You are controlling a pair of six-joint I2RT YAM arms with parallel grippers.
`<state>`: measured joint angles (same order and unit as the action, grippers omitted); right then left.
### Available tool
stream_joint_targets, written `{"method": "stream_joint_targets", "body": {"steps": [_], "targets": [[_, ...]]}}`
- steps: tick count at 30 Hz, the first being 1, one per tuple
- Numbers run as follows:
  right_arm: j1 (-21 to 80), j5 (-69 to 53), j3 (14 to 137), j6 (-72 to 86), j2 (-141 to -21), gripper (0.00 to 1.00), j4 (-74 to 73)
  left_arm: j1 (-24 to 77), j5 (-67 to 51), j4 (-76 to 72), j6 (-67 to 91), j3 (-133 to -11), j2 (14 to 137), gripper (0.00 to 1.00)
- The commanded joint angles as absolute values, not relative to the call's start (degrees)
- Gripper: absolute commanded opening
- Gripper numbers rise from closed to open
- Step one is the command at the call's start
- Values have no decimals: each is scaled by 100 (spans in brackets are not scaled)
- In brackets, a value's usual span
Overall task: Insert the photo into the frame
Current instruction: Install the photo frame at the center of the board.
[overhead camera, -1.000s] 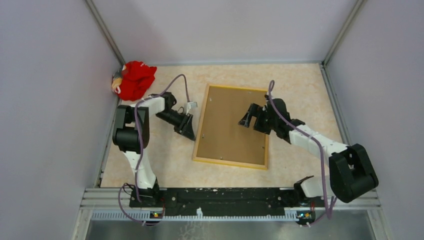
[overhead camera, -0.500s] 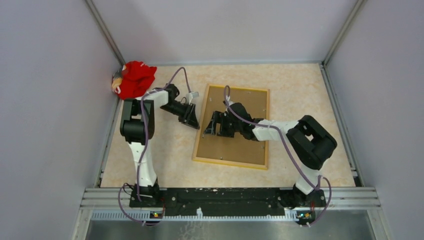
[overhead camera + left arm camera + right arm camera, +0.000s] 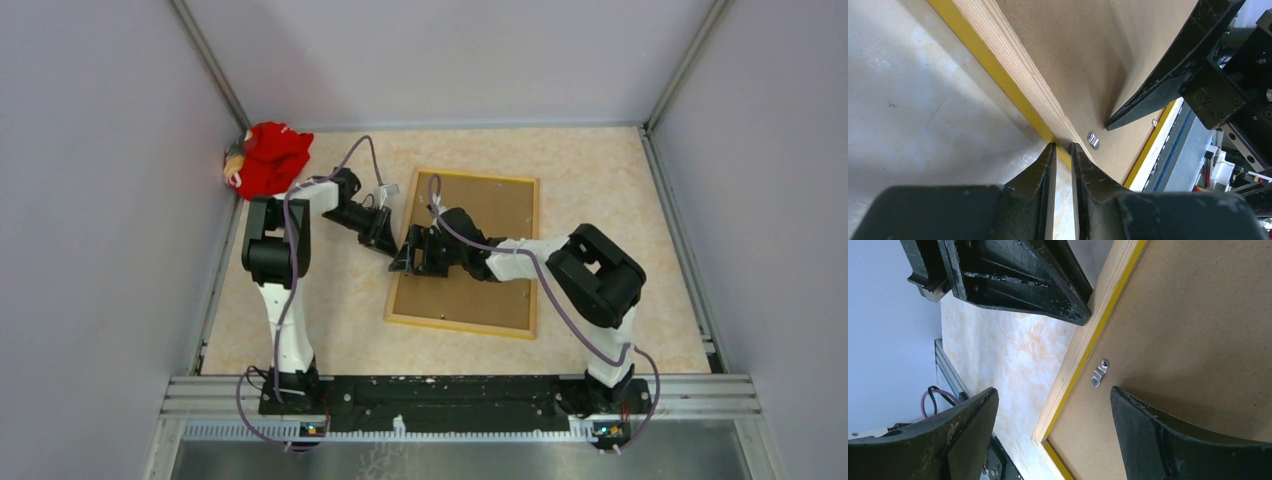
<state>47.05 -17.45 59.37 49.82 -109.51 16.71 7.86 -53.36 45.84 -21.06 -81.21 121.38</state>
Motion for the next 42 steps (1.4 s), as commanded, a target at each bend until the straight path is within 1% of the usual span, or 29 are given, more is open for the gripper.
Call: {"method": "stream_joint_targets", "body": {"steps": [1, 26, 42], "targets": [[4790, -1826, 6170, 5104, -11135, 82, 1837, 825, -5297, 4442, -2061, -8090, 12193, 22], [4810, -1923, 6256, 5447, -11482, 80, 2012, 835, -5247, 4428, -2062, -8010, 12067, 22], [4808, -1834, 6567, 5325, -11658, 81, 1781, 888, -5214, 4471, -2163, -7943, 11941, 23]]}}
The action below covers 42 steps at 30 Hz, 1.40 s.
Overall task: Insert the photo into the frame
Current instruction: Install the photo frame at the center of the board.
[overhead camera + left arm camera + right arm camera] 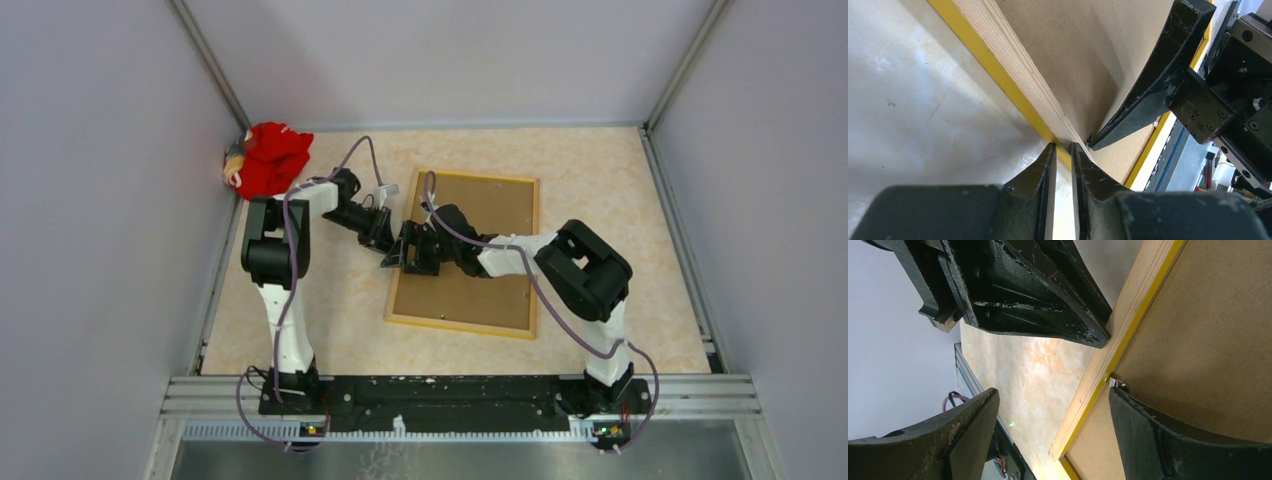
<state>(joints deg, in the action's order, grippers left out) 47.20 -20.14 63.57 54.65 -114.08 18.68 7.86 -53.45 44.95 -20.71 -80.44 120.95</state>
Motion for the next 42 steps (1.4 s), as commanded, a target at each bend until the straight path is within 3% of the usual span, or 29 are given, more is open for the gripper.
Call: {"method": "stream_joint_targets", "body": {"steps": [1, 10, 15, 22, 35, 42], "targets": [[4810, -1829, 6576, 5295, -11630, 81, 1765, 888, -5217, 4480, -2162, -7953, 11943, 23], [4442, -2003, 6366, 5140, -10622, 90, 1736, 823, -5225, 4884, -2444, -8164, 11797, 29], [3415, -1742, 5825, 4809, -9422, 98, 1151, 809, -4910, 5212, -3040, -8311, 11516, 39], [1843, -1515, 5174, 4342, -8546, 99, 481, 809, -4591, 5104, -3086, -8365, 11576, 40], [2146, -2009, 6525, 4448, -10416, 94, 1171, 817, -4899, 4762, -1569, -10767, 13220, 47], [2407, -2242, 8054, 4472, -11934, 90, 1052, 812, -5106, 4533, -1434, -10841, 13530, 45]]}}
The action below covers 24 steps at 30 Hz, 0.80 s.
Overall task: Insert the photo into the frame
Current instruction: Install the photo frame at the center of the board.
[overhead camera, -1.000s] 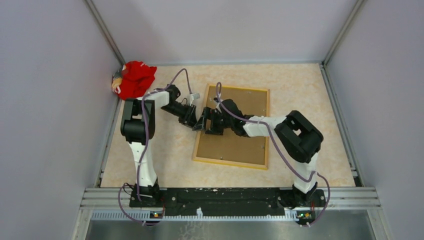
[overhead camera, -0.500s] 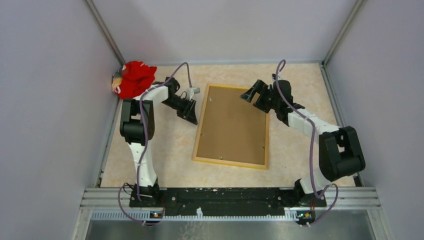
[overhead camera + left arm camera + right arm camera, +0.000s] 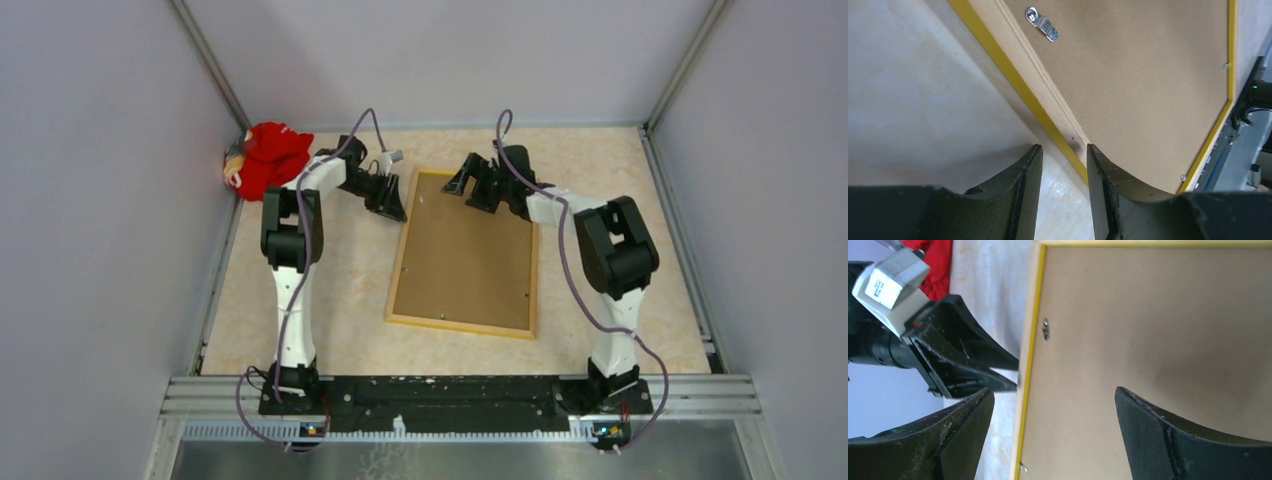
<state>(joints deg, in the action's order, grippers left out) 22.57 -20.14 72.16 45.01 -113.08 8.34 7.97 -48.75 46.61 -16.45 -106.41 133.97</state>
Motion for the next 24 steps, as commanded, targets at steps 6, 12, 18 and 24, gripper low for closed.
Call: {"method": "stream_joint_targets", "body": {"steps": [6, 12, 18, 24], "targets": [[2589, -2467, 9238, 4532, -12953, 86, 840, 815, -5259, 4518, -1432, -10808, 13693, 34], [2818, -2650, 9931, 4573, -13585, 84, 688, 809, -5278, 4487, -1437, -10644, 13647, 29], [3022, -2767, 10082, 4642, -13841, 83, 699, 809, -5254, 4467, -1450, -10539, 13562, 28], [3111, -2803, 9937, 4723, -13758, 82, 805, 809, -5234, 4472, -1445, -10493, 13548, 27]]}}
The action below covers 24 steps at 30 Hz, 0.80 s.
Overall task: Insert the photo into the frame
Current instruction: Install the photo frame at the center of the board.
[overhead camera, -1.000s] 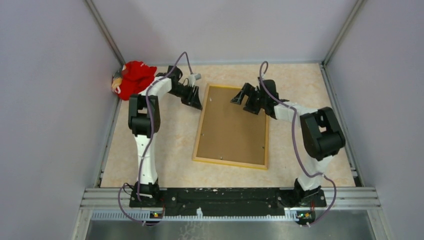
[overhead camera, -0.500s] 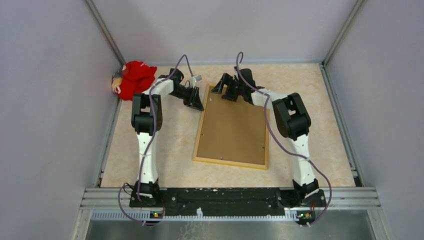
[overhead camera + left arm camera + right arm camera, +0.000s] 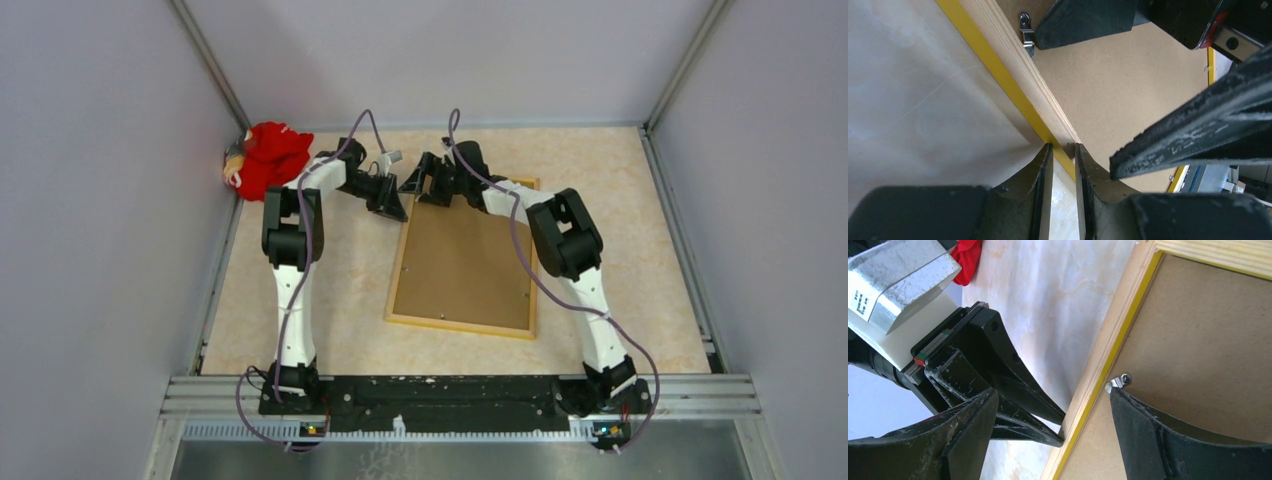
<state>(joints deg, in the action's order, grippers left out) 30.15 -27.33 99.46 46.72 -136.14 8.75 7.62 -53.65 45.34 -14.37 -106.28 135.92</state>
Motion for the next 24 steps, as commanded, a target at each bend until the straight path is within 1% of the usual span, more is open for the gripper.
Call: {"method": "stream_joint_targets", "body": {"steps": [1, 24], "targets": [[3112, -2797, 9898, 4734, -13737, 82, 834, 809, -5228, 4465, -1444, -10475, 13542, 27], [3111, -2604, 10083, 4864, -13927, 82, 843, 809, -5172, 4411, -1500, -10285, 13444, 27]]}}
